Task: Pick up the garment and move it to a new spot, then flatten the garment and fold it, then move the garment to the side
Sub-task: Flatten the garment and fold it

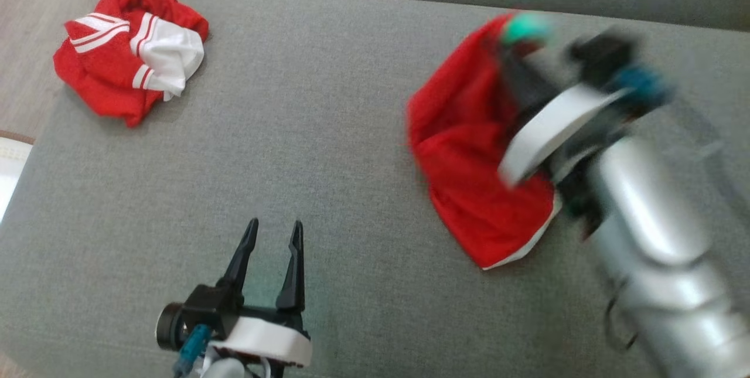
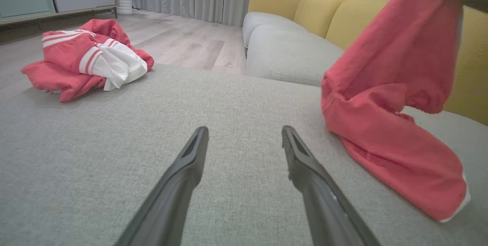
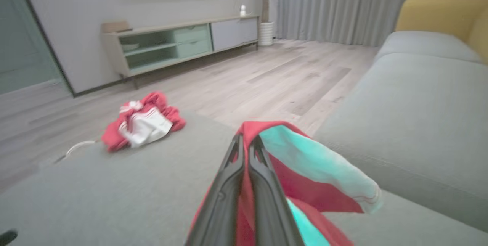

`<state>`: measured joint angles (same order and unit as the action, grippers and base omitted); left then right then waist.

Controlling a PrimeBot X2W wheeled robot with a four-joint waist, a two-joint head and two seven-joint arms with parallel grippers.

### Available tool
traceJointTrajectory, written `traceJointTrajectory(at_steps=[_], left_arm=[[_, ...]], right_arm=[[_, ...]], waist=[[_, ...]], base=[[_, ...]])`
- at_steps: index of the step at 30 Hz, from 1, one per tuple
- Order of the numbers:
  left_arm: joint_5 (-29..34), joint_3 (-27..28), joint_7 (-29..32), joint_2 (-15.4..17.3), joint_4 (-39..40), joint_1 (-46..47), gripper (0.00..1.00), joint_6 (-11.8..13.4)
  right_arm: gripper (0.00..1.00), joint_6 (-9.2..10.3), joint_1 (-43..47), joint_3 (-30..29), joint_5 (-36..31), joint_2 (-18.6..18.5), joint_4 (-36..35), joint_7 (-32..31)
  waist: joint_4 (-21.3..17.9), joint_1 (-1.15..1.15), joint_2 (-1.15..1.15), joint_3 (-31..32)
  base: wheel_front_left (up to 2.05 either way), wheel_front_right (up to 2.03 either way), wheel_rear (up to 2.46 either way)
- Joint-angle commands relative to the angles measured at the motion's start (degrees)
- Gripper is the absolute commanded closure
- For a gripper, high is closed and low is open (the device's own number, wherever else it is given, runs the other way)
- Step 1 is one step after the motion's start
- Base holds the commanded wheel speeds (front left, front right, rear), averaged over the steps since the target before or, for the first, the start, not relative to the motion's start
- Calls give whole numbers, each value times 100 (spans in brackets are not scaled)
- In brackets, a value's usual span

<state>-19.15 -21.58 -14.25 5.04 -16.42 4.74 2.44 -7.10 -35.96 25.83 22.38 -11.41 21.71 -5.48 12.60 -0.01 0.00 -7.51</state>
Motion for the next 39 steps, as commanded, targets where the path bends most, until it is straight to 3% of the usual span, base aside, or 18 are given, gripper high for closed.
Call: traceJointTrajectory(at_steps=[1, 6, 13, 14, 15, 16, 17, 18, 25, 31, 39], left_arm=[[22, 160, -26, 98, 181, 43, 0, 6], [7, 146, -8, 119, 229, 39, 0, 32], [-30, 155, -12, 147, 245, 3, 0, 57], [-35, 152, -13, 147, 244, 1, 0, 61], [-39, 149, -14, 148, 243, 1, 0, 64], [-44, 148, -14, 147, 241, 4, 0, 69], [-50, 148, -14, 147, 241, 7, 0, 74], [-56, 150, -15, 150, 241, 9, 0, 79], [-96, 190, -19, 195, 251, -37, 0, 140], [-121, 190, -15, 234, 293, -76, 0, 169], [-139, 101, 0, 206, 315, -22, 0, 158]], right_arm=[[100, -39, 161, 401, -129, 163, -270, -68], [100, -39, 693, 1376, -297, 411, -258, -130], [100, -39, 934, 1943, -697, 567, 47, 82], [95, -39, 965, 2017, -763, 597, 127, 118], [74, -39, 998, 2073, -811, 629, 207, 151], [36, -39, 1028, 2125, -849, 659, 286, 176], [13, -39, 1060, 2157, -870, 687, 352, 209], [0, -39, 1100, 2174, -855, 714, 407, 240], [0, -39, 1303, 1974, -727, 807, 479, 539], [0, -39, 1389, 1178, -758, 830, 145, 704], [0, -39, 1365, 146, -954, 845, 125, 358]], waist=[[10, 1, 0, 21], [85, 1, 0, 25], [123, 1, 0, 23], [125, 1, 0, 24], [127, 1, 0, 23], [128, 1, 0, 24], [126, 1, 0, 25], [123, 1, 0, 29], [-3, 1, 0, 107], [-127, 1, 0, 183], [-43, 1, 0, 75]], base=[[0, 0, 0], [0, 0, 0], [0, 0, 0], [0, 0, 0], [0, 0, 0], [0, 0, 0], [0, 0, 0], [0, 0, 0], [0, 0, 0], [0, 0, 0], [0, 0, 0]])
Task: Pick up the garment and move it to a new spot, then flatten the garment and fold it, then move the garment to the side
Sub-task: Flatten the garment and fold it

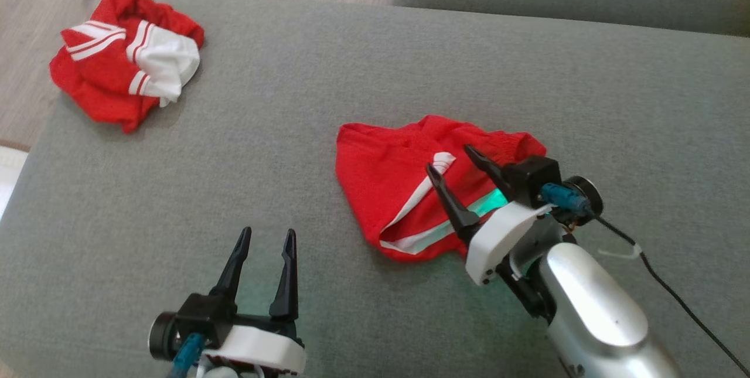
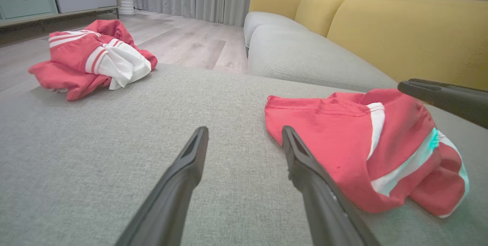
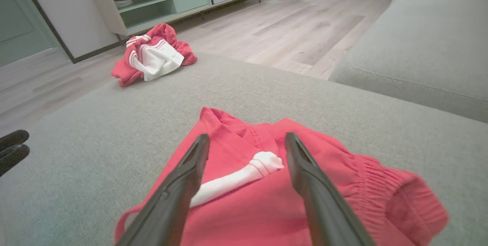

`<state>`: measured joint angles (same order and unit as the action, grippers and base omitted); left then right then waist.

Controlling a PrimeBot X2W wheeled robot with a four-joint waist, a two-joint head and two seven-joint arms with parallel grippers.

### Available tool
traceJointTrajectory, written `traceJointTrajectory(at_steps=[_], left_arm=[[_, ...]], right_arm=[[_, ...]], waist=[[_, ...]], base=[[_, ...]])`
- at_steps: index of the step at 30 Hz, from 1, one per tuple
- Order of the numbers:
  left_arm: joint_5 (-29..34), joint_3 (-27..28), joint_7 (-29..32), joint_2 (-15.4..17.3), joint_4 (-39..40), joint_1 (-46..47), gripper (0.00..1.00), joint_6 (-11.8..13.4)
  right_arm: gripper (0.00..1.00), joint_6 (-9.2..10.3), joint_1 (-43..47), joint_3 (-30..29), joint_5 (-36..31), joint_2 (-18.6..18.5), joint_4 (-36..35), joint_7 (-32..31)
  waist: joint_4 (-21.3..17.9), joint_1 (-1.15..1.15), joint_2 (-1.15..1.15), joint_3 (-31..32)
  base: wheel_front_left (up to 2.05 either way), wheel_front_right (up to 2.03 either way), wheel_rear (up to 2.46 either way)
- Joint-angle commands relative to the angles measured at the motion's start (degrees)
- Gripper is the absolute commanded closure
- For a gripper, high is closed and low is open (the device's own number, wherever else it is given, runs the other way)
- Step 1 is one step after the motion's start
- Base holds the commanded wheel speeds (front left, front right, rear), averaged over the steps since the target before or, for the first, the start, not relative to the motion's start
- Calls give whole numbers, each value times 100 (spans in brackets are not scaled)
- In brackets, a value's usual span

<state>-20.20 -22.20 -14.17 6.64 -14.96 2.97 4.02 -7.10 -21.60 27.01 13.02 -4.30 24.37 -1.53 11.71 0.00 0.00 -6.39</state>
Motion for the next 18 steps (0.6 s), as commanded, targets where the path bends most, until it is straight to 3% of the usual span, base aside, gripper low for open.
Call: traceJointTrajectory(at_steps=[1, 8, 18], left_arm=[[-39, 157, -8, 42, 164, 167, 0, 2], [-71, 141, -26, 12, 97, 242, 0, -7], [-76, 107, -48, -18, 23, 301, 0, -15]], right_arm=[[0, -39, -96, -42, -37, 136, -85, -76], [0, -39, -238, -253, 8, 140, 368, -240], [0, -39, -439, 21, 306, 141, 629, -189]], waist=[[73, 0, 0, -57], [260, 0, 0, -171], [417, 0, 0, -213]], base=[[0, 0, 0], [0, 0, 0], [0, 0, 0]])
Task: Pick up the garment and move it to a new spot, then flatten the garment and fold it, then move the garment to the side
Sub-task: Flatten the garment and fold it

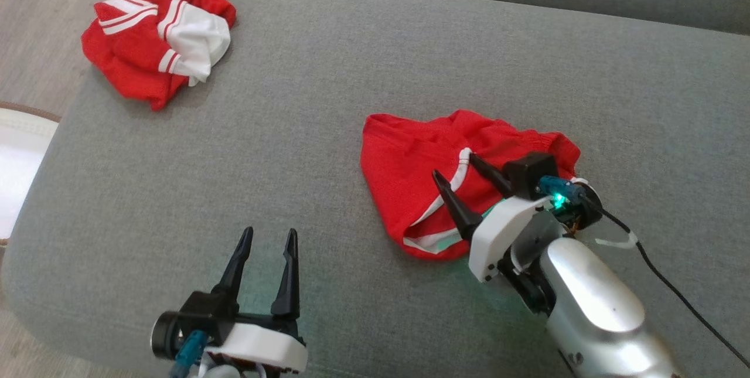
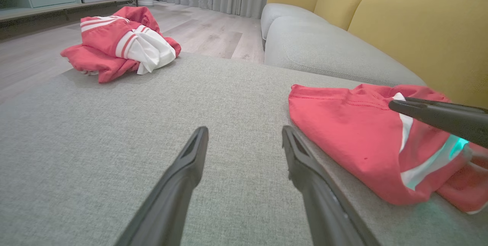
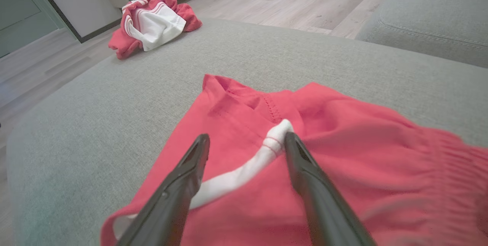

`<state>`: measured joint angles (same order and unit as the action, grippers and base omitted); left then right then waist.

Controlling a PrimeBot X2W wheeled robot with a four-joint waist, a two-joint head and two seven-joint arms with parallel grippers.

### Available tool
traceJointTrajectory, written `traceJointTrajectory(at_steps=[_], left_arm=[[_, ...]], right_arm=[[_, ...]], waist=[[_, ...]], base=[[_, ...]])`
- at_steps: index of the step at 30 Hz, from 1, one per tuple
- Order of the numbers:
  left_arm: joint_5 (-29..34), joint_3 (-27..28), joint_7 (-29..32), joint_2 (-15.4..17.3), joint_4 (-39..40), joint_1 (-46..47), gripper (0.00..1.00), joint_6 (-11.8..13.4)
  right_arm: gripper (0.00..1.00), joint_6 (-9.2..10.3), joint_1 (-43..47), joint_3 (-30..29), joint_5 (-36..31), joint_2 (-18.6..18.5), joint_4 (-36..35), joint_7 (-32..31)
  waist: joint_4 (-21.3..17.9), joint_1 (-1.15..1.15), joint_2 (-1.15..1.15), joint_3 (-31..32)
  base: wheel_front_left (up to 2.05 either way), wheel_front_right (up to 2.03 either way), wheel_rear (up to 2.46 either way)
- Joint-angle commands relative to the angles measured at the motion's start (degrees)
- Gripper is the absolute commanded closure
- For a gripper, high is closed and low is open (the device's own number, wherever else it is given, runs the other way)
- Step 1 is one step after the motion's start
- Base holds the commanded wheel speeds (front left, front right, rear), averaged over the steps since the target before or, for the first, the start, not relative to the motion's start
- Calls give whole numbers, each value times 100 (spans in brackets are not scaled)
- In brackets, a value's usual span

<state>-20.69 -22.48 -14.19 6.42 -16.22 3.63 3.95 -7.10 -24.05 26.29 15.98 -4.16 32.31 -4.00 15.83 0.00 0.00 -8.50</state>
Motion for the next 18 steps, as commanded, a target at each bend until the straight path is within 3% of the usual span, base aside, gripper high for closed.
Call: traceJointTrajectory(at_steps=[1, 8, 12, 14, 15, 16, 18], left_arm=[[-26, 130, -48, 1, 144, 239, 0, -10], [-36, 120, -60, -17, 113, 255, 0, -12], [-41, 122, -65, -25, 102, 255, 0, -8], [-44, 124, -68, -26, 102, 253, 0, -8], [-46, 128, -69, -25, 100, 252, 0, -7], [-48, 131, -69, -25, 97, 249, 0, -5], [-50, 134, -71, -25, 92, 244, 0, -4]], right_arm=[[0, -39, -228, 135, 41, 127, -157, 86], [0, -39, -401, 312, 194, 127, 46, -67], [0, -39, -441, 118, 51, 128, 277, -259], [28, -39, -439, 73, 38, 128, 250, -194], [54, -39, -438, 91, 58, 128, 218, -165], [63, -39, -441, 118, 72, 128, 175, -125], [94, -39, -454, 197, 100, 128, 96, -71]], waist=[[20, 0, 0, -5], [104, 0, 0, -25], [131, 0, 0, -21], [141, 0, 0, -23], [142, 0, 0, -22], [141, 0, 0, -20], [137, 0, 0, -15]], base=[[0, 0, 0], [0, 0, 0], [0, 0, 0], [0, 0, 0], [0, 0, 0], [0, 0, 0], [0, 0, 0]])
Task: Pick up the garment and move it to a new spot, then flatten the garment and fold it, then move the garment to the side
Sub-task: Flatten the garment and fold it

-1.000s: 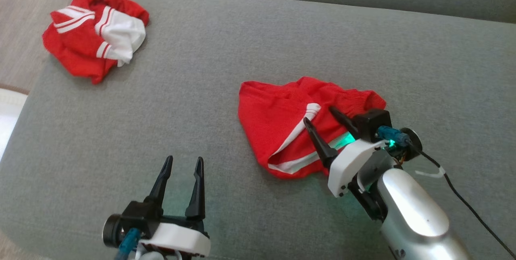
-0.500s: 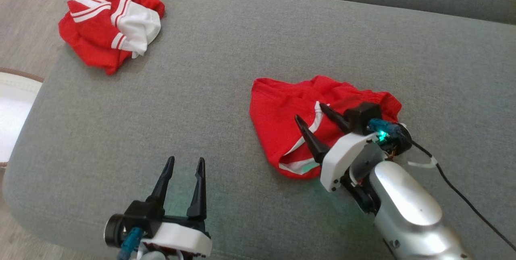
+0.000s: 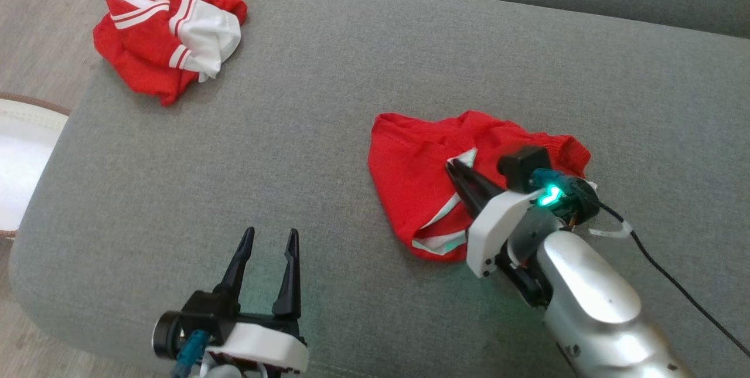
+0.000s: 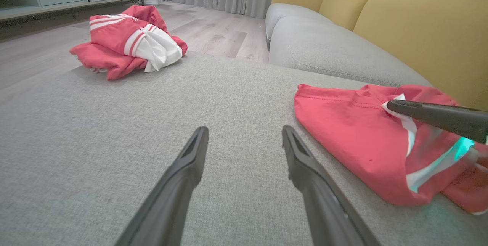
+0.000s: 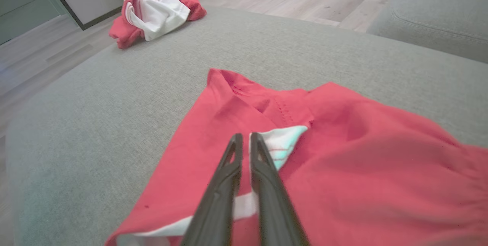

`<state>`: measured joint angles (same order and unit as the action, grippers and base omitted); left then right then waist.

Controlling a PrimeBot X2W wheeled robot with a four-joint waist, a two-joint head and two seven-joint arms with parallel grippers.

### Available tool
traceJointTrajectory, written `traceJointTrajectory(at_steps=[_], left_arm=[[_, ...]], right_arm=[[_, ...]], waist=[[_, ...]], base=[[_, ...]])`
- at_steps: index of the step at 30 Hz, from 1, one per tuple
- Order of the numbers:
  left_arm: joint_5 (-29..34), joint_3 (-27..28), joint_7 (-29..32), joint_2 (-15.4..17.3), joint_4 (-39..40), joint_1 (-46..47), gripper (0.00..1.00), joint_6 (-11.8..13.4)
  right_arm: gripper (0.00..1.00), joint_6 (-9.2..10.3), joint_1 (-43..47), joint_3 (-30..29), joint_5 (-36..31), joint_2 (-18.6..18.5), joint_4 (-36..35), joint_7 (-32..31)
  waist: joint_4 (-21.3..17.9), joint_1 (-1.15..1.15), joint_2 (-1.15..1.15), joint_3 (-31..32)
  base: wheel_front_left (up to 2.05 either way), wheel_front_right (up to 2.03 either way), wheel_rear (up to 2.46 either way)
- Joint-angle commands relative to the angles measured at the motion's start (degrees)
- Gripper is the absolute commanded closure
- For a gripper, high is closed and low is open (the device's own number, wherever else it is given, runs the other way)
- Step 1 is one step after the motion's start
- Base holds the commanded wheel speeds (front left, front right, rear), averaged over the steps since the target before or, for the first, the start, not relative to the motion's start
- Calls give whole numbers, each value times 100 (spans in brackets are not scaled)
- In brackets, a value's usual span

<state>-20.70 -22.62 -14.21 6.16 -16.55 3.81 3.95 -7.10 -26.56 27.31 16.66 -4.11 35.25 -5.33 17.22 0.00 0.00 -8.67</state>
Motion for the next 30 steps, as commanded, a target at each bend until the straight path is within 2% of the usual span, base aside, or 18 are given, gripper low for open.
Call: traceJointTrajectory(at_steps=[1, 11, 17, 18, 19, 20, 21, 30], left_arm=[[-50, 147, -69, 2, 121, 225, 0, -5], [-42, 131, -74, 8, 100, 246, 0, -20], [-46, 122, -76, 4, 87, 255, 0, -14], [-48, 129, -76, 7, 87, 252, 0, -9], [-50, 136, -76, 11, 89, 247, 0, -4], [-52, 144, -76, 15, 93, 242, 0, 0], [-54, 150, -76, 18, 99, 235, 0, 4], [-61, 160, -77, 19, 145, 219, 0, 10]], right_arm=[[100, -39, -214, 152, 47, 123, -243, 85], [100, -39, -331, 1182, 492, 123, -876, 79], [100, -39, -339, 1333, 556, 123, -958, 102], [93, -39, -330, 1272, 520, 123, -945, 137], [74, -39, -315, 1196, 478, 123, -923, 166], [20, -39, -296, 1110, 422, 123, -905, 201], [0, -39, -269, 1021, 372, 123, -893, 239], [0, -39, -19, 146, 65, 124, -626, 443]], waist=[[-5, 0, 0, 5], [-20, 0, 0, 30], [-8, 0, 0, 46], [-15, 0, 0, 49], [-23, 0, 0, 52], [-33, 0, 0, 55], [-44, 0, 0, 57], [-127, 0, 0, 3]], base=[[0, 0, 0], [0, 0, 0], [0, 0, 0], [0, 0, 0], [0, 0, 0], [0, 0, 0], [0, 0, 0], [0, 0, 0]])
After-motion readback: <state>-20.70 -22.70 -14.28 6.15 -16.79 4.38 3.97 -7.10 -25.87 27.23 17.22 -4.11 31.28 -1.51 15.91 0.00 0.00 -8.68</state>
